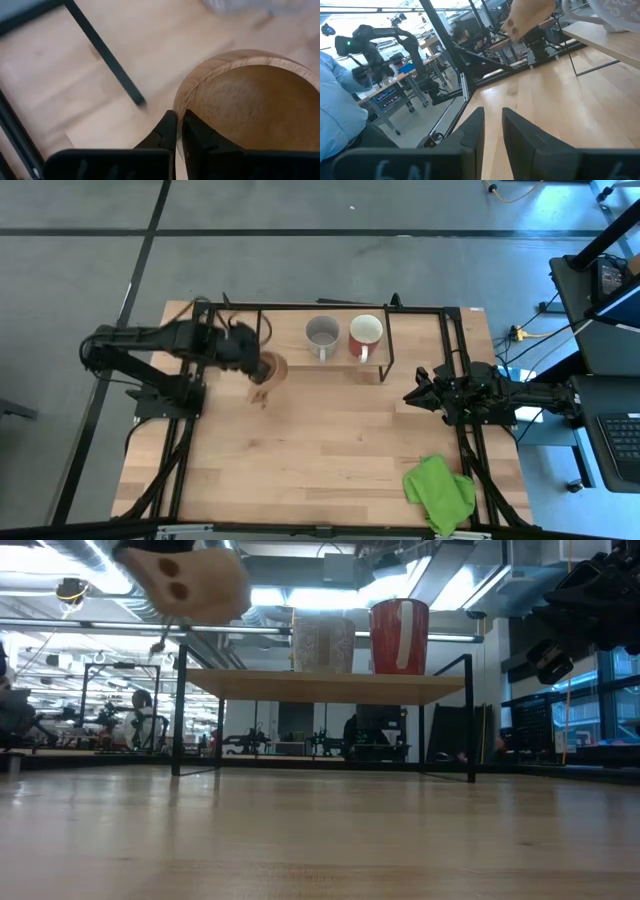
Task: Stack small to large cups/mugs on shelf
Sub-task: Put the brown mug on the shelf
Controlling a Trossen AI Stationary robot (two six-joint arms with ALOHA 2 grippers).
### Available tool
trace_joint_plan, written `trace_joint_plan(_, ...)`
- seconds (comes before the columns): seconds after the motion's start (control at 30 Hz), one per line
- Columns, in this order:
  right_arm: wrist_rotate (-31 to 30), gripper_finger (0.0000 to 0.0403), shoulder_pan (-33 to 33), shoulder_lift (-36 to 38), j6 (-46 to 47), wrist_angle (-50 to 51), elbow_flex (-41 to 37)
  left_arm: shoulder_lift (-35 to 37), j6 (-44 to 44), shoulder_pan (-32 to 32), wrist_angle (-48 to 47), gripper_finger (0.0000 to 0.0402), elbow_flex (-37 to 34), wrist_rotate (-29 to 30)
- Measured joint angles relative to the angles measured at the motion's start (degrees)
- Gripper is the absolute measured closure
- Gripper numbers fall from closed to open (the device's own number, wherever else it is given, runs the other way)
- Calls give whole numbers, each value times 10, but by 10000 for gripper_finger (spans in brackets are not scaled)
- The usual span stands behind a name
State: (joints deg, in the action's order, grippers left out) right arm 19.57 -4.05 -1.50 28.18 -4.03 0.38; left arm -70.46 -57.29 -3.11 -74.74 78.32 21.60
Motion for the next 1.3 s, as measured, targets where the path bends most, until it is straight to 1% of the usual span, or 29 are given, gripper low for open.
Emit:
trace_joint_plan(0.13, 0, 334, 0, 0, 0, 0, 0, 0, 62, 71, 14, 397, 26, 1)
trace_joint_plan(0.23, 0, 334, 0, 0, 0, 0, 0, 0, 97, 122, 35, 397, 31, -17)
trace_joint_plan(0.33, 0, 334, 0, 0, 0, 0, 0, -10, 113, 168, 72, 397, 31, -31)
trace_joint_plan(0.5, 0, 334, 0, 0, 0, 0, 0, -35, 142, 218, 111, 397, 31, -64)
trace_joint_plan(0.6, 0, 334, 0, 0, 0, 0, 0, -54, 156, 243, 108, 397, 31, -70)
trace_joint_plan(0.73, 0, 334, 0, 0, 0, 0, 0, -75, 167, 286, 112, 397, 31, -100)
trace_joint_plan(0.83, 0, 334, 0, 0, 0, 0, 0, -89, 170, 309, 127, 397, 31, -118)
trace_joint_plan(0.97, 0, 334, 0, 0, 0, 0, 0, -93, 174, 333, 145, 397, 31, -124)
trace_joint_plan(1.1, 0, 334, 0, 0, 0, 0, 0, -101, 185, 355, 119, 397, 31, -123)
trace_joint_plan(1.3, 0, 334, 0, 0, 0, 0, 0, -101, 186, 352, 123, 396, 31, -136)
